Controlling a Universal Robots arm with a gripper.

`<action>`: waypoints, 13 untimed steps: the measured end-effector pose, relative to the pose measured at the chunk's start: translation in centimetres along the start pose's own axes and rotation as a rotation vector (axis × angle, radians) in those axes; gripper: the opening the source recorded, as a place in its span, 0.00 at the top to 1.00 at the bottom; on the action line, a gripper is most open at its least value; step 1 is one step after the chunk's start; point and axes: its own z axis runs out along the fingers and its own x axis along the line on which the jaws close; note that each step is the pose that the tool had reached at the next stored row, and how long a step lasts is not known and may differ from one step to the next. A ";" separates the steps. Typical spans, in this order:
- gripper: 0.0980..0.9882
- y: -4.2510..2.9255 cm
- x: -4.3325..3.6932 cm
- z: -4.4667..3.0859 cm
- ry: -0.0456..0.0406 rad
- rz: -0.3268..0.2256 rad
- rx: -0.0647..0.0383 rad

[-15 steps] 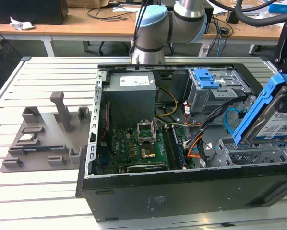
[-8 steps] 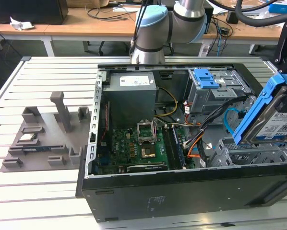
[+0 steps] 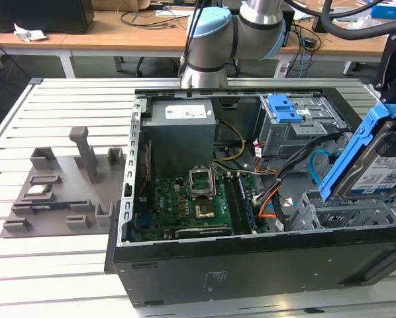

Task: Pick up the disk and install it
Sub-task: 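Insert the disk into the insertion slot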

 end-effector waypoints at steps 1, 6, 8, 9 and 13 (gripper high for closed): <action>0.70 0.04 0.00 0.11 0.0003 -0.003 0.000; 0.70 0.18 -0.16 0.38 0.0010 -0.011 0.000; 0.70 0.18 -0.41 0.58 0.0014 -0.012 -0.001; 0.70 0.18 -0.63 0.65 0.0014 -0.012 -0.001; 0.70 0.70 -1.07 0.95 0.0114 -0.012 -0.001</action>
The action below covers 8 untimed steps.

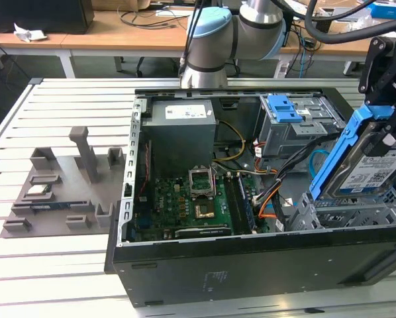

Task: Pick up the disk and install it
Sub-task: 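Insert the disk into the insertion slot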

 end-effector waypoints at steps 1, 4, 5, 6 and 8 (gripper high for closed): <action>0.70 -0.01 0.00 0.12 0.0013 0.000 0.000; 0.70 -0.01 0.01 0.29 0.0067 0.000 0.000; 0.70 -0.01 0.01 0.33 0.0075 0.000 0.000; 0.70 -0.02 0.01 0.44 0.0080 0.000 0.000; 0.70 -0.03 0.01 0.75 0.0081 -0.002 0.000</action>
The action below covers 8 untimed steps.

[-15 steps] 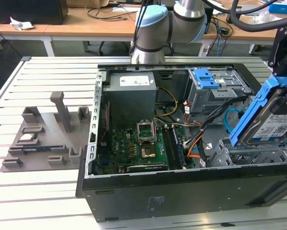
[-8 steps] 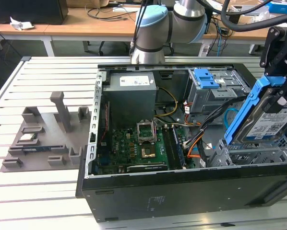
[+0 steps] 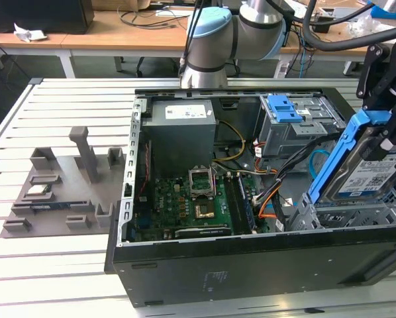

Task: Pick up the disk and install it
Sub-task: 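Insert the disk into the insertion slot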

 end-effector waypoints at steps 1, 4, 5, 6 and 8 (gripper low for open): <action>0.70 -0.01 0.00 0.13 0.0001 -0.001 0.000; 0.70 -0.02 0.00 0.42 0.0001 -0.003 0.000; 0.70 -0.02 0.00 0.51 0.0001 -0.003 0.000; 0.70 -0.03 0.01 0.58 0.0001 -0.003 0.000; 0.70 -0.03 0.01 0.75 0.0001 -0.003 0.000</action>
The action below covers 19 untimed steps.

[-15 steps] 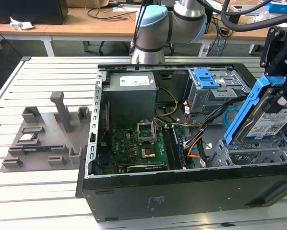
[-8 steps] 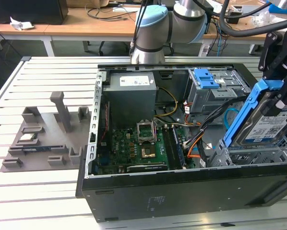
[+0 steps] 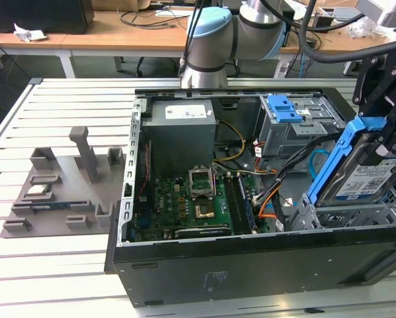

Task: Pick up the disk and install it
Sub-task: 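Insert the disk into the insertion slot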

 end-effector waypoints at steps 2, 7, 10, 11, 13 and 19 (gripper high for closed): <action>0.70 -0.01 0.00 0.23 0.0001 0.000 0.000; 0.70 -0.03 0.01 0.62 0.0000 0.000 0.000; 0.70 -0.04 0.02 0.93 0.0000 0.000 0.000; 0.70 -0.05 0.02 1.01 0.0000 0.000 0.000; 0.70 -0.05 0.03 1.20 0.0000 0.000 0.000; 0.70 -0.08 0.04 1.80 0.0000 0.000 0.000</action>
